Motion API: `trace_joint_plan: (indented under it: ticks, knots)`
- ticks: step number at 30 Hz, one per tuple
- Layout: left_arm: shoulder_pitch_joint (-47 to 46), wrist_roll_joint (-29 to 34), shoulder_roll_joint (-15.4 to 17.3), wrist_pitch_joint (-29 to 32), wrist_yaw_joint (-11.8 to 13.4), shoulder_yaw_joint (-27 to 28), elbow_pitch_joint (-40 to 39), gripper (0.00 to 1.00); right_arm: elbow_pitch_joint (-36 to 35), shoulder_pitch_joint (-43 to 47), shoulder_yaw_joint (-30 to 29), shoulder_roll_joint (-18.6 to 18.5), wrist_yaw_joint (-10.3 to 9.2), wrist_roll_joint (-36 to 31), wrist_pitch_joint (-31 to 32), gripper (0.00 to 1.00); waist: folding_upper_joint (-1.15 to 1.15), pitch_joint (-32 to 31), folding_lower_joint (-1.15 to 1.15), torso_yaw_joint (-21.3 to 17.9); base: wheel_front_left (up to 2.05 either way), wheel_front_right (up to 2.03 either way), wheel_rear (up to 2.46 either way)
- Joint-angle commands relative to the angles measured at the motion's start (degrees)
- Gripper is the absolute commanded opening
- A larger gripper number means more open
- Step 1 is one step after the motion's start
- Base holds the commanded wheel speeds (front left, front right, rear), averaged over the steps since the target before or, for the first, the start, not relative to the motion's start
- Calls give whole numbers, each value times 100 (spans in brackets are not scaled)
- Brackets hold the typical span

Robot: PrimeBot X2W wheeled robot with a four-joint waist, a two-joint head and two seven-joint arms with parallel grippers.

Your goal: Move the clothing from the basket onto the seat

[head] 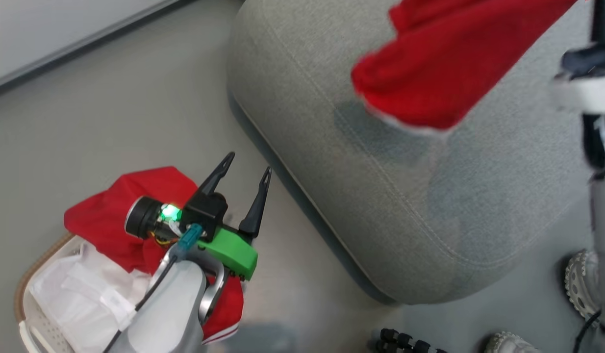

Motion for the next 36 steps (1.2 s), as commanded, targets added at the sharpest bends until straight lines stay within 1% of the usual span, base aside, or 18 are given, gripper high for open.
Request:
trace_joint_plan:
  ticks: [1,4,6,11,15,17,20,22,27,29,32,36]
  knots:
    - [-148,57,99,-5,-22,-14,-31,100,124,-266,-79,-68,-6,-79,-2,0,-1,464,0,326,0,0,0]
    - [-401,131,140,-5,-35,-145,-90,100,620,-770,-293,-313,-6,-148,-2,0,-1,784,0,580,0,0,0]
    - [-552,150,146,-5,-34,-262,-119,100,906,-1137,-282,-552,-6,-298,-2,0,-1,991,0,747,0,0,0]
    - [-862,110,209,-5,-38,-397,-183,100,1466,-1774,-523,-770,-7,-551,-2,0,-1,1452,0,1049,0,0,0]
    - [-1013,68,266,-5,-40,-466,-184,100,1892,-2058,-790,-706,-7,-780,-2,0,-1,1775,0,1229,0,0,0]
    - [-1079,50,289,-5,-41,-488,-174,100,2120,-2053,-946,-592,-6,-894,-2,0,-1,1890,0,1300,0,0,0]
    - [-1113,21,294,-5,-42,-526,-154,100,2466,-1782,-1139,-402,-7,-1047,-2,0,-1,1959,0,1390,0,0,0]
    - [-1102,-2,301,-5,-43,-533,-136,100,2668,-1602,-1230,-353,-7,-1196,-3,0,-1,1945,0,1428,0,0,0]
    - [-956,-84,286,-5,-43,-499,-78,100,2952,-983,-1723,-93,-7,-1302,-2,0,-1,1743,0,1456,0,0,0]
    - [-881,-114,252,-5,-43,-461,-62,100,2971,-685,-1910,-13,-7,-1294,-2,22,-1,1617,0,1448,0,0,0]
    - [-789,-158,222,-5,-38,-397,-31,100,2897,-278,-2036,120,-7,-1320,-2,100,-1,1410,0,1431,0,0,0]
    - [-613,-190,174,-5,5,-275,9,100,2780,168,-2045,231,-7,-1259,-2,100,-1,1096,0,1410,0,0,0]
